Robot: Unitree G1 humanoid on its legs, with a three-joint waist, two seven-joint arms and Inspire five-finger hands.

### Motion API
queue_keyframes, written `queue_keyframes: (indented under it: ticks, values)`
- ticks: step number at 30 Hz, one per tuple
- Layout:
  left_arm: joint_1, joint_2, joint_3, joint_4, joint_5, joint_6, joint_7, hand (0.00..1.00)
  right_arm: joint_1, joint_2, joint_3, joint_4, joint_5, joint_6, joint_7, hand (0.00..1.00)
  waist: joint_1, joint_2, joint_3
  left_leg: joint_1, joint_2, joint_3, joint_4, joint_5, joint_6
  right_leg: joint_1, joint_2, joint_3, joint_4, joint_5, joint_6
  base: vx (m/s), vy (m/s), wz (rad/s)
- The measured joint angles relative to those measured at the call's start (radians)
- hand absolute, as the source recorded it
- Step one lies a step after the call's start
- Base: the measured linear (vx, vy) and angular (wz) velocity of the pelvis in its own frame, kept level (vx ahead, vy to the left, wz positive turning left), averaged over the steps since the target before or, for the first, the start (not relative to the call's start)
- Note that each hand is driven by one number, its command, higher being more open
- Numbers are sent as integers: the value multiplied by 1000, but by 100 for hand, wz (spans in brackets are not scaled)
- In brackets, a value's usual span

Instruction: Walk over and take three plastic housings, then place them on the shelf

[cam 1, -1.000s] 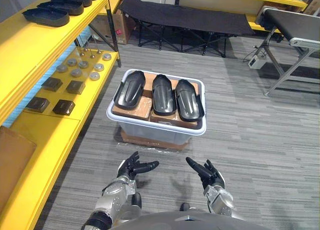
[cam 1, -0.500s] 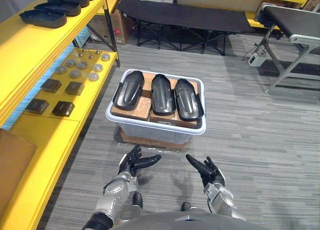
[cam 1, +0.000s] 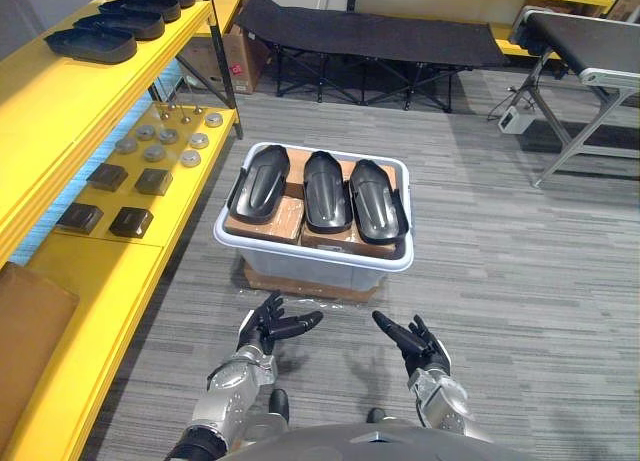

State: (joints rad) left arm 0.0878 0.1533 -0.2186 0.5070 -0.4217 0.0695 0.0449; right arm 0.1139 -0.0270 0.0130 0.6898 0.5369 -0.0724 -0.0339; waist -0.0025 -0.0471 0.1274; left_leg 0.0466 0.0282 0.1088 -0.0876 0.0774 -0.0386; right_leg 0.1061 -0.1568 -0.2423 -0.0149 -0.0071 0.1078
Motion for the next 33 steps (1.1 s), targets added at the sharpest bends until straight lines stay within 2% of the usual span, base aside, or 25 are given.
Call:
queue_keyframes:
  ticks: [33]
  values:
    - [0, 2, -2, 1, 1, 1, 0, 100, 0, 0, 9, 0, 0, 0, 2, 100, 0, -6, -3, 2, 0, -2, -2, 0, 0, 4, 0, -2, -2, 1, 1, 0, 0, 0]
